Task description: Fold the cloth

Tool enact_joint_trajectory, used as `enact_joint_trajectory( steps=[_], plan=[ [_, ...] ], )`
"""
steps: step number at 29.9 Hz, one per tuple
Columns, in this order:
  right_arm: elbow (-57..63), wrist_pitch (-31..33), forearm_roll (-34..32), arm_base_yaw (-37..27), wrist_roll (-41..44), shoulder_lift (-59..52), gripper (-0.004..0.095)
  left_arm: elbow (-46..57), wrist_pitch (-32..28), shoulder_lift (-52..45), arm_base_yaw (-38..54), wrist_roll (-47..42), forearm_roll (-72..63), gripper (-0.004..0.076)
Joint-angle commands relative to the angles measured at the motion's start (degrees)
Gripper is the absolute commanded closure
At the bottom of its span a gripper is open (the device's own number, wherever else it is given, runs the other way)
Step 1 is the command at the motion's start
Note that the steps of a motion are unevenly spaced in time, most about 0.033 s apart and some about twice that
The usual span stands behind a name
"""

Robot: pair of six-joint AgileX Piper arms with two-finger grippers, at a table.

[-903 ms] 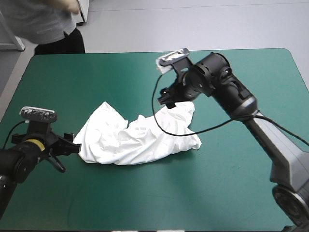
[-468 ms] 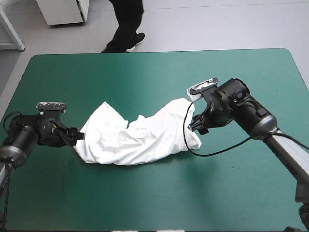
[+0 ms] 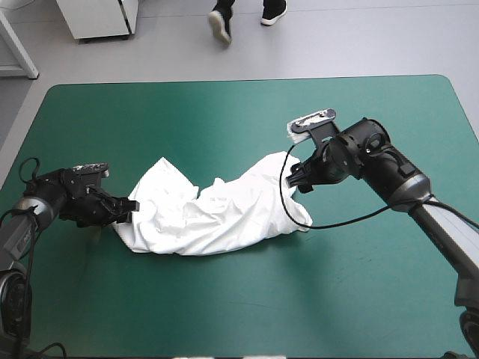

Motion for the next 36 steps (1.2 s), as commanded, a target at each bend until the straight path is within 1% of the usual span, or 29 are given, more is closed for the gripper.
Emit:
enact_joint_trajectory(
  steps=[1, 3, 5, 10, 16, 19, 21, 22, 24, 26, 29, 30, 33, 36],
  plan=[
    [-3.59, -3.31, 2.17, -4.24, -1.55, 1.69, 0.0145, -0.47, -0.90, 2.32, -1.71, 0.02, -3.63, 0.0300],
    [-5.65, -2.84, 2.38, -5.48, -2.13, 4.53, 0.0145, -0.47, -0.34, 3.34, -2.97, 0.02, -3.63, 0.0353],
    [-8.44, -2.86, 1.49, -5.48, -2.13, 7.99, 0.0145, -0.47, -0.09, 4.01, -4.52, 0.02, -3.33, 0.0444],
    [-16.71, -2.33, 3.47, -5.48, -3.18, 16.84, 0.0144, -0.47, -0.19, 4.01, -6.27, 1.23, -3.16, 0.0736],
    [-24.21, -0.86, 5.92, -5.71, -5.11, 26.09, 0.0145, -0.47, 0.77, 4.01, -6.27, 2.17, -2.86, 0.0733],
    [-24.68, -0.30, 10.62, -6.56, -6.61, 29.82, 0.0145, -0.47, 0.77, 4.01, -6.27, 2.17, -2.86, 0.0733],
    [-24.68, 0.63, 13.41, -6.98, -7.63, 32.29, 0.0163, -0.47, 0.77, 4.01, -6.27, 2.29, -2.86, 0.0733],
    [-24.68, 0.97, 14.98, -7.26, -8.34, 33.45, 0.0195, -0.47, 0.77, 4.01, -6.27, 2.29, -2.86, 0.0733],
    [-24.57, 1.37, 16.57, -7.40, -9.08, 34.81, 0.0308, -0.47, 0.20, 4.01, -6.27, 2.29, -2.86, 0.0733],
    [-24.57, 0.71, 17.92, -7.40, -10.09, 34.84, 0.0520, -0.47, -0.91, 4.01, -6.27, 2.29, -2.99, 0.0733],
    [-24.69, -0.60, 17.95, -7.29, -10.45, 33.07, 0.0894, -0.47, -1.77, 3.65, -6.27, 2.29, -2.89, 0.0733],
    [-24.69, -1.03, 17.50, -7.29, -10.62, 32.38, 0.0921, -0.58, -2.46, 3.38, -6.27, 2.29, -2.89, 0.0733],
    [-24.69, -2.09, 15.73, -7.29, -10.46, 29.03, 0.0913, -2.43, -3.14, 1.27, -6.27, 2.29, -2.89, 0.0733],
    [-26.29, -1.17, 12.81, -7.29, -8.84, 24.54, 0.0913, -6.03, -3.03, -2.88, -6.27, 2.29, -2.73, 0.0733]
  ],
)
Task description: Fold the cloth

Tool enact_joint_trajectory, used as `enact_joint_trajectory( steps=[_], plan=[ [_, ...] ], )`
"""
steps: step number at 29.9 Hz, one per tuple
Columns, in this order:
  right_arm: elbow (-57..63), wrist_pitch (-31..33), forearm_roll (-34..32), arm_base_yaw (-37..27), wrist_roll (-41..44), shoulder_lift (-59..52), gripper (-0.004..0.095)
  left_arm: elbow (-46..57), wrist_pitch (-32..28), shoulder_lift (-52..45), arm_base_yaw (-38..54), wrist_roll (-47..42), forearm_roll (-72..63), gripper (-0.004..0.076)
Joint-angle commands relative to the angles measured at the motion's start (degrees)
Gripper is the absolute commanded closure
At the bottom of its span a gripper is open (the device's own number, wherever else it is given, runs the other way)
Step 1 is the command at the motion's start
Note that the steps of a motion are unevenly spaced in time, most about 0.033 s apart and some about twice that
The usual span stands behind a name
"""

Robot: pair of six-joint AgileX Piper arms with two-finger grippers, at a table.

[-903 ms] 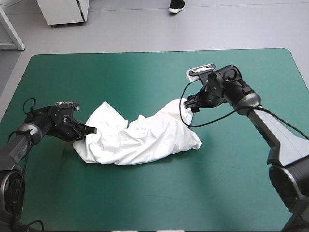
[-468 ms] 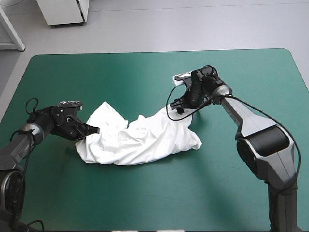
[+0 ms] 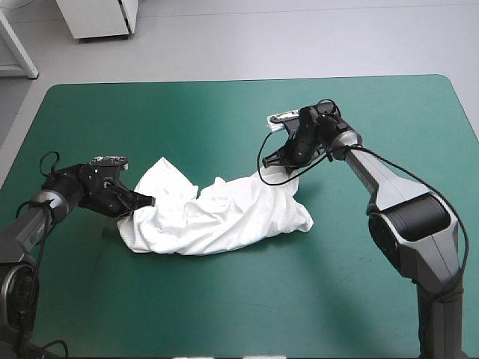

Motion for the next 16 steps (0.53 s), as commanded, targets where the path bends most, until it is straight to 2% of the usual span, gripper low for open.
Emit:
enact_joint_trajectory(
  steps=[1, 10, 16],
  plan=[
    [-4.00, -0.28, -3.00, -0.20, 1.28, -9.92, 0.0913, -5.23, 0.56, -6.12, -0.63, -0.28, -1.01, 0.0733],
    [-22.47, 5.19, -6.49, -0.20, 2.53, -22.48, 0.0913, -25.92, 6.45, -20.05, -0.63, -0.16, 3.93, 0.0733],
    [-34.39, 7.40, -12.79, -0.20, 4.74, -29.74, 0.0913, -41.82, 10.19, -25.72, -0.63, -3.40, 14.29, 0.0733]
  ],
)
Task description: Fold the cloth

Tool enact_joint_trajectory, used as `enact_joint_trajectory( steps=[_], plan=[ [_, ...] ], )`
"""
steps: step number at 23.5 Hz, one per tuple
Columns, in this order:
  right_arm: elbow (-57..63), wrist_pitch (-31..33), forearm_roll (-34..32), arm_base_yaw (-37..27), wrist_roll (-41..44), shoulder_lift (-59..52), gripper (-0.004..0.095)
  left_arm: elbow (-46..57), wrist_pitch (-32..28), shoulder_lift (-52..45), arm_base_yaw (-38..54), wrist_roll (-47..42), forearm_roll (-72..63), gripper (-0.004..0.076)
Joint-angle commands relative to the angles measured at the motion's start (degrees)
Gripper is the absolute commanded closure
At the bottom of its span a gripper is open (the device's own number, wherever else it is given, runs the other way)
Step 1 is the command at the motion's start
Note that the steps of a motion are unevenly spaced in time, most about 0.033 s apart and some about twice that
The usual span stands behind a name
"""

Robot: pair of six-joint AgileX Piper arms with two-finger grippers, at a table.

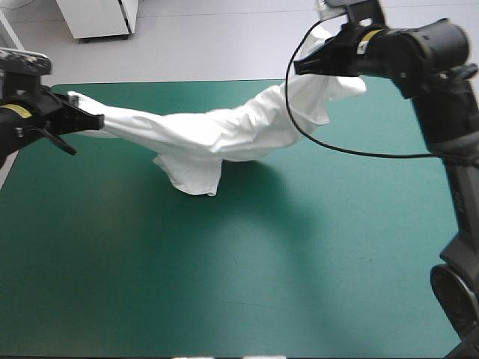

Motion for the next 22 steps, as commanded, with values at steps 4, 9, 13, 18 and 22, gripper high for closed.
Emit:
enact_joint_trajectory(
  steps=[4, 9, 13, 18, 22],
  plan=[
    [-9.00, -3.68, -5.15, -0.24, 1.34, -10.46, 0.0913, -16.05, -0.18, -6.00, -0.26, -3.52, 11.42, 0.0733],
    [-10.38, -6.17, -9.43, -0.24, 1.09, -15.57, 0.0913, -22.27, 1.15, -6.98, -0.26, -4.67, 13.46, 0.0733],
    [-10.27, -4.35, -9.88, -0.24, 1.09, -19.30, 0.0913, -24.79, 4.80, -7.12, -0.26, -3.85, 12.95, 0.0733],
    [-3.56, 0.35, -1.72, -0.24, -0.77, -17.32, 0.0913, -15.88, 8.20, -7.12, -0.26, -3.73, 10.48, 0.0733],
    [12.00, -2.07, 1.11, -0.24, -0.48, -11.88, 0.0913, -0.06, 2.07, -5.66, -0.26, -3.63, 8.17, 0.0733]
  ],
)
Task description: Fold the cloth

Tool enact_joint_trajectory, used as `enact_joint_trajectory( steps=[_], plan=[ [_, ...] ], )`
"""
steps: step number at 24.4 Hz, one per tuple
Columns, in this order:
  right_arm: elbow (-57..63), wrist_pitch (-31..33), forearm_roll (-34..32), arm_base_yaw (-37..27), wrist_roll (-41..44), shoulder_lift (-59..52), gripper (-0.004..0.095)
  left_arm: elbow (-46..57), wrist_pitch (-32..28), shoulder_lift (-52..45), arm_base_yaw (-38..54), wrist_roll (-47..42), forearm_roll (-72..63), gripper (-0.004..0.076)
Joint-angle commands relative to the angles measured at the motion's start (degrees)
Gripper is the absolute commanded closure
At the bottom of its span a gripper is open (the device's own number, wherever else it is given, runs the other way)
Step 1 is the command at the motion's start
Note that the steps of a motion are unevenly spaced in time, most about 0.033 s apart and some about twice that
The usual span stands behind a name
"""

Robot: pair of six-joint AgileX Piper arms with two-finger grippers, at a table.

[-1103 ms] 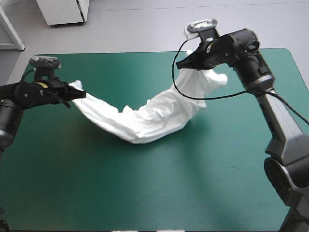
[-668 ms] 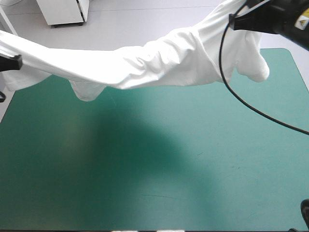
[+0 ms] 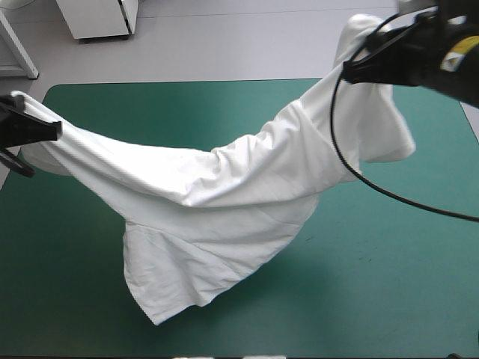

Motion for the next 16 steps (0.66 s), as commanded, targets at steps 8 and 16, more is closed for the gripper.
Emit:
enact_joint_trajectory(
  steps=[8, 16],
  plan=[
    [17.60, -32.84, -2.78, -0.24, 0.15, 23.53, 0.0913, 21.31, -37.31, 22.84, -0.26, -0.43, -6.11, 0.0733],
    [15.62, -43.54, -4.91, -1.87, 8.04, 31.84, 0.0674, 20.22, -53.43, 34.94, -0.15, -2.64, -6.11, 0.0583]
  ],
)
